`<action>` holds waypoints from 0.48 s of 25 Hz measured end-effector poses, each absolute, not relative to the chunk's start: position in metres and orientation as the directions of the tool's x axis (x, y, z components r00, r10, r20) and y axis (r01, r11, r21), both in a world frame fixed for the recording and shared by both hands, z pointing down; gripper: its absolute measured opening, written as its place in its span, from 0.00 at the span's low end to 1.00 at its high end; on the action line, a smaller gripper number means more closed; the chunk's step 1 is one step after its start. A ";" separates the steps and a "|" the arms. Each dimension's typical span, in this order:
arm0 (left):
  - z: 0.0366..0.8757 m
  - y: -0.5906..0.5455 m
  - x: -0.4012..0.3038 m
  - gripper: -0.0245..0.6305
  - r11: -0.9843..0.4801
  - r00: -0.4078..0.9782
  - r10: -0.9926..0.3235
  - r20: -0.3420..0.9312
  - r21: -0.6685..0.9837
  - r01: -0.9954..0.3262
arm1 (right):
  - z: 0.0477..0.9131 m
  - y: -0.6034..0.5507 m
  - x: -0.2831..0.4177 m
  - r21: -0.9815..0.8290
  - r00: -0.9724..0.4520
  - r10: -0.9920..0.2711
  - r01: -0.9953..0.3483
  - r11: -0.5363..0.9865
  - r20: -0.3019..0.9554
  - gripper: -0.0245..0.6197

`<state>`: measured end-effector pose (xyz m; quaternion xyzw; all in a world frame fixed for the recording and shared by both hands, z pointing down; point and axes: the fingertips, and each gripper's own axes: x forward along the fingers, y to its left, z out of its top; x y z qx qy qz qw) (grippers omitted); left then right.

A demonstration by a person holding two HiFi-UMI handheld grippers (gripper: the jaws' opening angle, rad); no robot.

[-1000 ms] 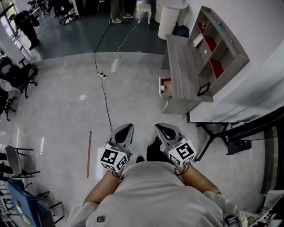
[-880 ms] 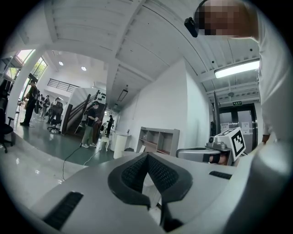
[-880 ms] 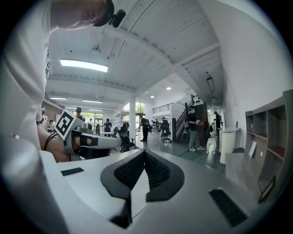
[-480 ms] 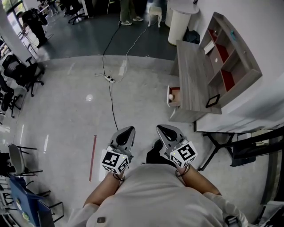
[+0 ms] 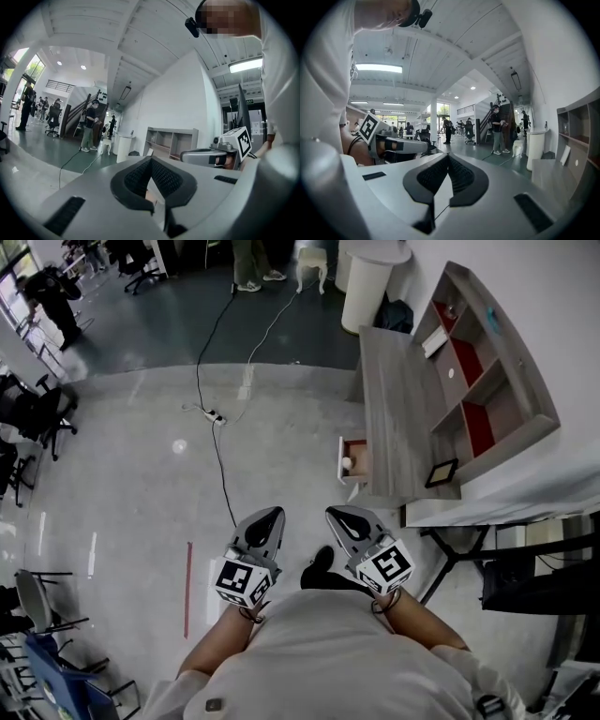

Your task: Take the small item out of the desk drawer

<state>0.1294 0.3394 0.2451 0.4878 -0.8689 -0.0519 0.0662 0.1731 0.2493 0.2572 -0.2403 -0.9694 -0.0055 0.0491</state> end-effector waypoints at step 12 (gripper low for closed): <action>0.236 0.183 0.047 0.05 0.437 -0.434 -0.899 0.058 0.143 -0.888 | 0.252 0.094 0.099 -0.042 -0.921 0.379 0.376 0.926 0.089 0.07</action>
